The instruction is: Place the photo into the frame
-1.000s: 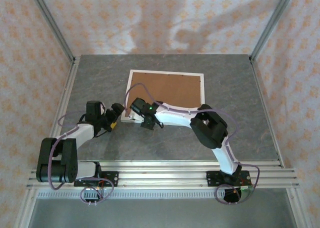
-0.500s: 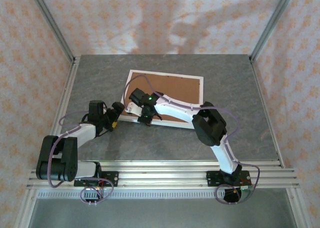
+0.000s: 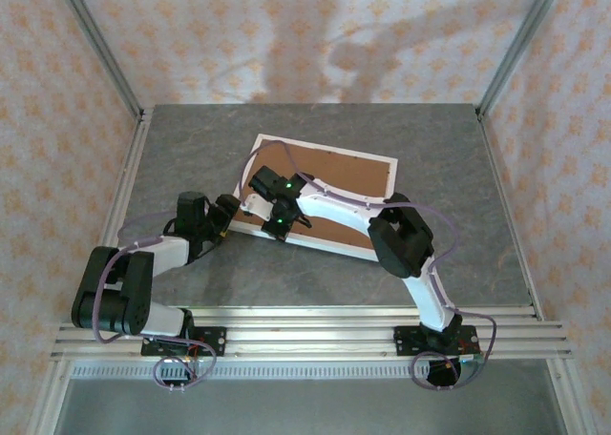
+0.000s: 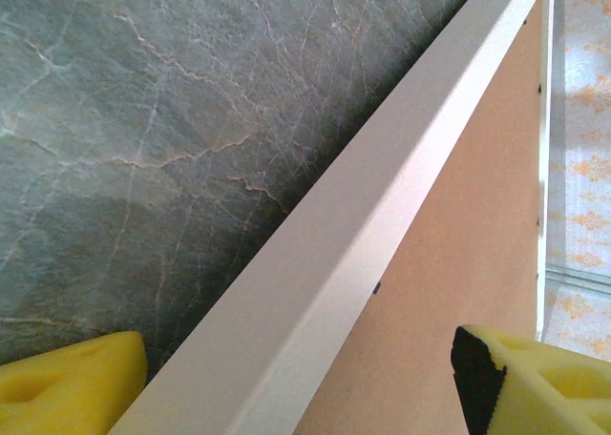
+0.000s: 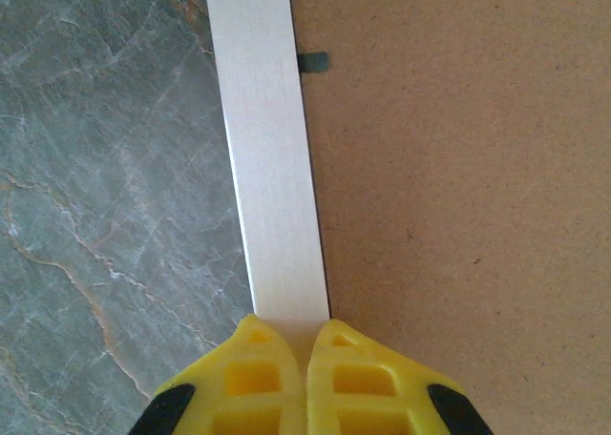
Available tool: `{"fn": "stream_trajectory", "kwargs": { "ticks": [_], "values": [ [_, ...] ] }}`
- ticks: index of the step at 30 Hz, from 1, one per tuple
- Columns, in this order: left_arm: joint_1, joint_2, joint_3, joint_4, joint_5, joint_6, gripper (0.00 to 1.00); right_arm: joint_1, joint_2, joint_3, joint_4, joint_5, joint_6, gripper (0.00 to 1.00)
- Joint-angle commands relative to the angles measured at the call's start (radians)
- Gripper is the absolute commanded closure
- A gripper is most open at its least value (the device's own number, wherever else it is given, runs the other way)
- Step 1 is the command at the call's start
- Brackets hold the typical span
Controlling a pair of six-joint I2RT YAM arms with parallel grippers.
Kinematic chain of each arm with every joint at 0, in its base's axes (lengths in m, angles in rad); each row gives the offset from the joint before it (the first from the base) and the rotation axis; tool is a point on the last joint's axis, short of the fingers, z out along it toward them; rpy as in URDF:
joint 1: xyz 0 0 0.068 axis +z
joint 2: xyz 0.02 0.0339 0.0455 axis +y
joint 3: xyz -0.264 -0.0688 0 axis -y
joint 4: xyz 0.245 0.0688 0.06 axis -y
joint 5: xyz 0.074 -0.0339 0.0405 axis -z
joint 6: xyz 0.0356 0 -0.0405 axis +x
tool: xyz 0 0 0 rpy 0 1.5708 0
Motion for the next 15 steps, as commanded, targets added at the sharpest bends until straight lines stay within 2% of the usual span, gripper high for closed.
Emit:
{"fn": "stream_trajectory", "kwargs": {
  "ticks": [1, 5, 7, 9, 10, 14, 15],
  "values": [
    [-0.048, 0.051, -0.012, 0.226, 0.055, -0.046, 0.21, 0.015, -0.058, 0.021, 0.029, -0.074, 0.037, 1.00],
    [-0.047, 0.043, -0.041, 0.291, 0.054, -0.062, 0.36, 0.010, -0.045, 0.042, 0.023, -0.050, 0.043, 1.00],
    [-0.047, 0.032, -0.050, 0.311, 0.054, -0.069, 0.50, 0.008, -0.044, 0.044, 0.029, -0.034, 0.050, 1.00],
    [-0.049, 0.023, -0.054, 0.327, 0.057, -0.078, 0.55, 0.008, -0.042, 0.045, 0.030, -0.021, 0.057, 1.00],
    [-0.050, 0.014, -0.054, 0.327, 0.058, -0.080, 0.60, 0.007, -0.040, 0.047, 0.029, -0.012, 0.066, 1.00],
    [-0.055, -0.024, -0.049, 0.303, 0.048, -0.081, 0.69, 0.007, -0.058, 0.028, 0.054, 0.047, 0.103, 1.00],
    [-0.056, -0.035, -0.046, 0.294, 0.043, -0.081, 0.70, 0.007, -0.072, 0.015, 0.064, 0.063, 0.114, 0.94]
  ]
}}
